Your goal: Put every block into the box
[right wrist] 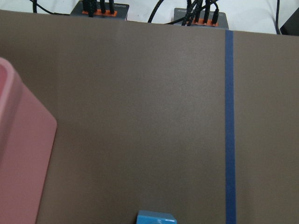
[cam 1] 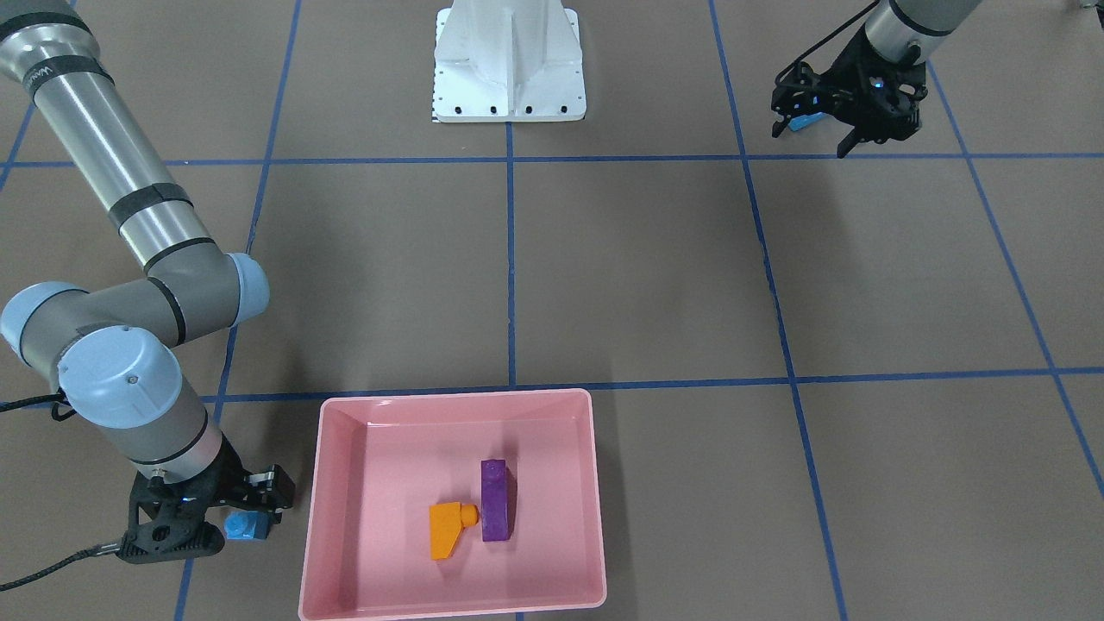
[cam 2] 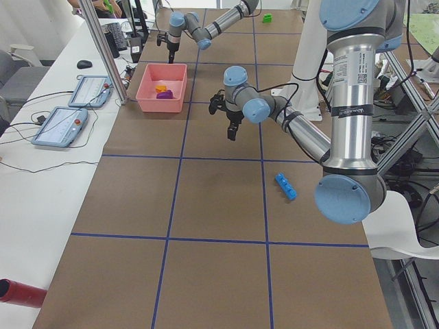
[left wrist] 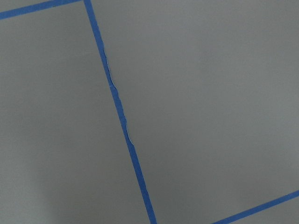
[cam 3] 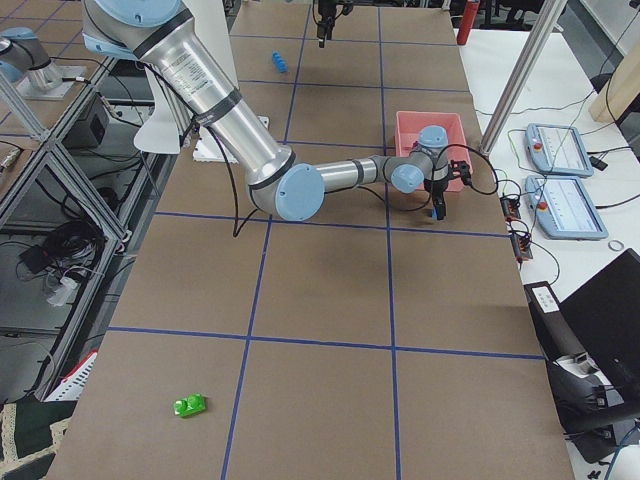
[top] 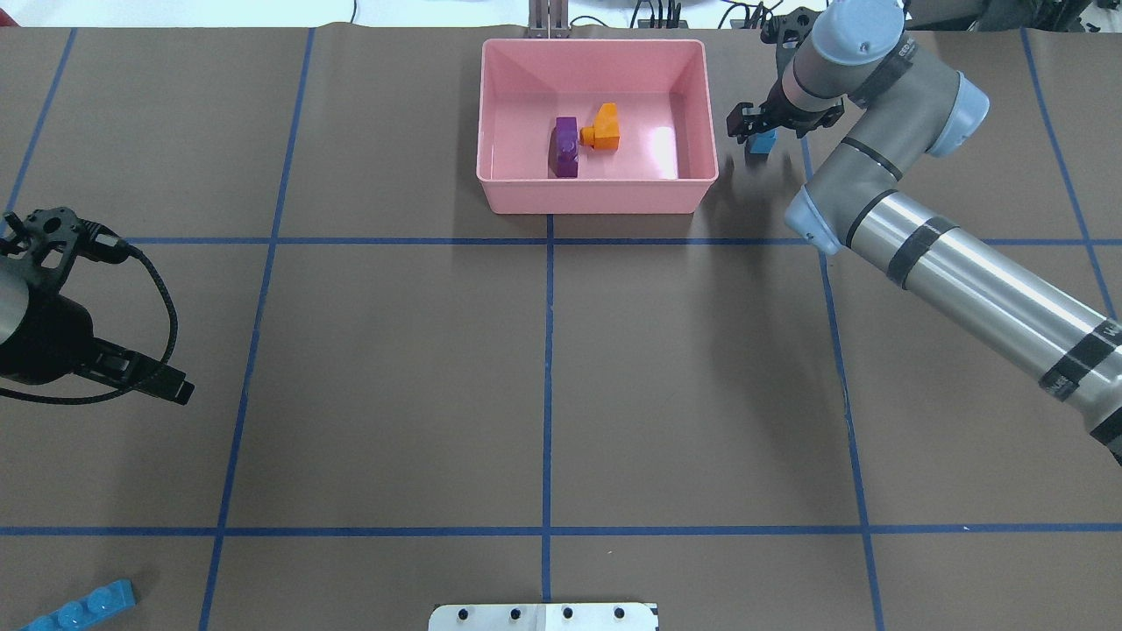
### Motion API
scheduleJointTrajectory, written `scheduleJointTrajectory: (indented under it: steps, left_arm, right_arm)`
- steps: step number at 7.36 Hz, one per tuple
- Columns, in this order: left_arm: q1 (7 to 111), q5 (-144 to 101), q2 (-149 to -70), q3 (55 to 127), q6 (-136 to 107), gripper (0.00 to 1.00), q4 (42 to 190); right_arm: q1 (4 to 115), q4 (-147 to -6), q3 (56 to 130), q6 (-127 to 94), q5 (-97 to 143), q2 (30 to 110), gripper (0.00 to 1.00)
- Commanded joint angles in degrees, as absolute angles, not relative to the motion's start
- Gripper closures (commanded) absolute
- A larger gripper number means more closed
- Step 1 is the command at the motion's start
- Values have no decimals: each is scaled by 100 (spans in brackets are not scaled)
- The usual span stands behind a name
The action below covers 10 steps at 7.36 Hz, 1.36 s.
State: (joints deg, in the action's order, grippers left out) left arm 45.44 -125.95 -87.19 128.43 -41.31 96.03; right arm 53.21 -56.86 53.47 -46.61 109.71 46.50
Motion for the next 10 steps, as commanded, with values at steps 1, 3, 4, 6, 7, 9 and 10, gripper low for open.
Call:
scheduleJointTrajectory:
  steps: [1,3,4,6,7,9,10]
  left_arm:
    - [4544,-12603,-8710,12823,-4131,0,9606]
    - [4544,-12604,-8710,12832,-4131,0,9606]
    - [4544,-12604,-8710,12823,-4131,0,9606]
    - [4544,-12604,-8684,12815,-4131,0,9615]
    - [4544,-12604,-8675,12814,-4131,1,9615]
    - [4544,-12595,-8300,12893,-3931,1,9615]
    - [4518,-12586,-7940,12937,-3607,1,9624]
  right_arm:
    - [5273,-5722,5273,-4632,11012,4676,24]
    - [5308,-5730,5282,-4606,11004,4676,100]
    - [5369,-5739,5282,-4588,11004,4658,100]
    - [5458,-5783,5317,-4623,11030,4510,100]
    - [5519,-5914,5352,-4614,11056,4361,100]
    - [5703,-6648,5946,-4632,11501,4150,100]
    - [5791,-7149,6377,-4675,11757,4035,100]
